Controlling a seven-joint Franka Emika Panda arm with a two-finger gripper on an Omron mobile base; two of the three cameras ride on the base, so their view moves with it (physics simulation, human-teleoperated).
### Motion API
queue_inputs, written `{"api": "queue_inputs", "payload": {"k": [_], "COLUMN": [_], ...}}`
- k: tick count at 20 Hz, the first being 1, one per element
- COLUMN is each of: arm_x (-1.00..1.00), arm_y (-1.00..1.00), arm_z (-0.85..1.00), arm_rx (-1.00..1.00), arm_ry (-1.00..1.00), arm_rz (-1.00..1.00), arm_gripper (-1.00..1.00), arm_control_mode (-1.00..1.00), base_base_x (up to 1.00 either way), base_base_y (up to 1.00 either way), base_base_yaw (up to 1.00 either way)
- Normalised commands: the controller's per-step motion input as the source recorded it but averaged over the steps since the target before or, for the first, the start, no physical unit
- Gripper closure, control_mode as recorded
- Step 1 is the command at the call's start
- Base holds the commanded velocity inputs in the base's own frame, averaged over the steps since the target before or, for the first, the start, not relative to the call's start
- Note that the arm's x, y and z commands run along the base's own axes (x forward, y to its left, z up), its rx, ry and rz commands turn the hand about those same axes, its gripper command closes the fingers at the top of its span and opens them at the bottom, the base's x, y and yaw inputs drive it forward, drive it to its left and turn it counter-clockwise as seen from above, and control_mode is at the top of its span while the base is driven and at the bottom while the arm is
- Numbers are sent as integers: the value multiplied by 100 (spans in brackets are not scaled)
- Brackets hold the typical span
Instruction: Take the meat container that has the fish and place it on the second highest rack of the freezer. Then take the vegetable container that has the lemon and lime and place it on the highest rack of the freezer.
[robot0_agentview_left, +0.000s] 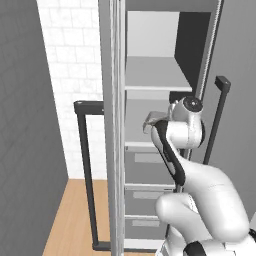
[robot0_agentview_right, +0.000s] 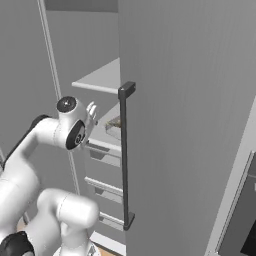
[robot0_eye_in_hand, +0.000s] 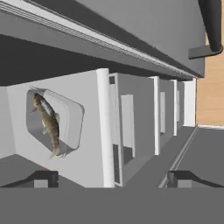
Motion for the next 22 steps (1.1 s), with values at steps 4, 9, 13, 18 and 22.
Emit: {"api": "queue_inputs", "payload": {"k": [4, 9, 13, 18, 22], "arm_x": [-100, -100, -100, -80, 0], "arm_y": [0, 1, 0, 0, 0], "arm_z": [96, 63, 46, 34, 0], "arm_rx": [0, -5, -4, -4, 0], "arm_ry": [2, -2, -10, -9, 0], "arm_rz": [0, 1, 5, 4, 0], "arm_gripper": [-100, -100, -100, -100, -100], "arm_control_mode": [-100, -100, -100, 100, 100], "base_base_x": [0, 0, 0, -20, -99], "base_base_y": [0, 0, 0, 0, -15], "base_base_yaw": [0, 0, 0, 1, 3]}}
